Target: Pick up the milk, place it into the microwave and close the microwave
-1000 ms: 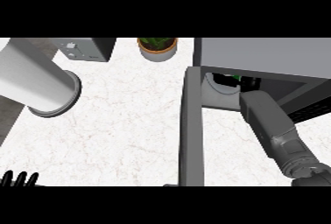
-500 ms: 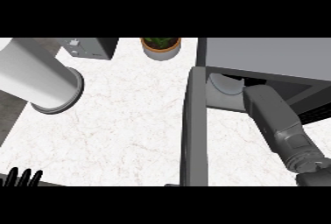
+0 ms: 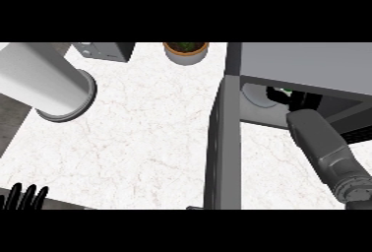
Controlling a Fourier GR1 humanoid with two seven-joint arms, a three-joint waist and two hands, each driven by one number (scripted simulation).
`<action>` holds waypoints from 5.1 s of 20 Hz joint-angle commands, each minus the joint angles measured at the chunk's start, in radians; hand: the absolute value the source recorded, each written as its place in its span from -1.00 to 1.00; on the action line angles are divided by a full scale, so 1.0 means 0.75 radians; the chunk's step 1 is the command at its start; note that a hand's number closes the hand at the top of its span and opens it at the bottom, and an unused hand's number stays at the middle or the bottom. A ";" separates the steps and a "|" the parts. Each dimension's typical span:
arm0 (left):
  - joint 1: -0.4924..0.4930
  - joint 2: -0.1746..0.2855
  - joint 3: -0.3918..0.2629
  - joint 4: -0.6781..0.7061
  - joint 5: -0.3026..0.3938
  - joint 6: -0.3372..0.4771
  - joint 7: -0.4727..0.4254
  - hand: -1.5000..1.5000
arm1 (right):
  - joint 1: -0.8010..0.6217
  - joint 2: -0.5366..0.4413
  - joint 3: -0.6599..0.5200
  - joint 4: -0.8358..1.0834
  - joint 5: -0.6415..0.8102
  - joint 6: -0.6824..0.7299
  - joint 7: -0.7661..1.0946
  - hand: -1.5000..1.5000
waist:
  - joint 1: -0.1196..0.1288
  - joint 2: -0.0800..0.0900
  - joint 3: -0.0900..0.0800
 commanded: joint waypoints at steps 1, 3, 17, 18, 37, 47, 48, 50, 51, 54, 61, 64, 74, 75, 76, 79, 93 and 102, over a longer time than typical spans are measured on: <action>-0.035 0.009 0.000 0.010 -0.011 0.008 0.014 -1.00 | 0.056 -0.031 0.081 0.059 0.089 -0.207 0.189 -1.00 | 0.012 0.014 0.008; -0.054 -0.012 -0.028 -0.012 -0.030 0.024 0.017 -1.00 | 0.056 -0.027 0.116 0.059 0.128 -0.211 0.278 -1.00 | 0.017 0.012 0.011; -0.076 0.016 0.019 0.063 -0.030 0.000 -0.011 -1.00 | -0.155 0.178 0.170 0.041 0.177 0.332 0.074 -1.00 | 0.012 -0.026 0.023; -0.095 0.007 0.024 0.074 -0.037 0.014 -0.022 -1.00 | -0.102 0.191 0.167 0.029 0.174 0.333 0.027 -1.00 | -0.005 -0.022 0.025; 0.018 -0.026 -0.008 -0.008 -0.032 0.007 0.005 -1.00 | 0.157 0.250 -0.157 -0.146 -0.145 0.903 -0.411 -1.00 | -0.135 -0.077 0.023; 0.102 -0.002 0.029 -0.037 -0.007 -0.060 -0.004 -1.00 | 0.339 0.262 -0.184 -0.145 -0.161 1.070 -0.650 -1.00 | -0.177 -0.098 0.019; 0.049 -0.051 -0.016 -0.029 -0.079 0.017 0.037 -1.00 | 0.282 0.298 -0.192 -0.141 -0.167 1.049 -0.597 -1.00 | -0.181 -0.098 0.019; 0.067 -0.069 -0.020 0.004 -0.123 0.005 -0.015 -1.00 | 0.378 0.296 -0.174 -0.169 -0.162 1.154 -0.660 -1.00 | -0.200 -0.107 0.017; 0.112 0.003 0.062 -0.014 -0.027 -0.057 -0.004 -1.00 | 0.436 0.286 -0.161 -0.179 -0.153 1.184 -0.690 -1.00 | -0.206 -0.111 0.017; 0.014 -0.037 -0.030 0.007 -0.136 -0.016 0.037 -1.00 | 0.469 0.311 -0.129 -0.194 -0.131 1.248 -0.702 -1.00 | -0.214 -0.110 0.017; 0.017 -0.024 -0.002 0.052 -0.149 -0.049 0.033 -1.00 | 0.730 0.251 -0.076 -0.444 -0.134 1.287 -0.641 -1.00 | -0.251 -0.125 0.014; -0.009 -0.101 -0.149 0.045 -0.262 0.019 0.068 -1.00 | 0.805 0.207 -0.078 -0.581 -0.162 1.318 -0.588 -1.00 | -0.246 -0.123 0.014; -0.184 -0.057 -0.359 0.172 -0.549 -0.018 0.119 1.00 | 1.118 -0.004 -0.116 -0.842 -0.249 1.496 -0.560 -1.00 | -0.251 -0.119 0.015; -0.242 -0.074 -0.369 0.177 -0.576 0.009 0.138 1.00 | 1.166 -0.008 -0.092 -0.975 -0.263 1.516 -0.484 -1.00 | -0.265 -0.123 0.013; -0.216 -0.021 -0.346 0.167 -0.575 -0.035 0.085 1.00 | 1.218 0.047 -0.095 -1.044 -0.287 1.468 -0.448 -1.00 | -0.253 -0.123 0.013; -0.252 -0.082 -0.458 0.294 -0.712 0.024 -0.001 1.00 | 1.200 -0.061 -0.205 -0.902 -0.361 1.583 -0.542 -1.00 | -0.236 -0.117 0.016; -0.812 -0.075 -0.611 0.637 -0.799 0.205 0.331 1.00 | 1.395 -0.148 -0.252 -1.063 -0.463 1.762 -0.510 -1.00 | -0.258 -0.114 0.017; -0.959 -0.115 -1.013 1.027 -0.769 0.276 0.351 1.00 | 1.423 -0.219 -0.256 -1.119 -0.498 1.834 -0.513 -1.00 | -0.258 -0.114 0.015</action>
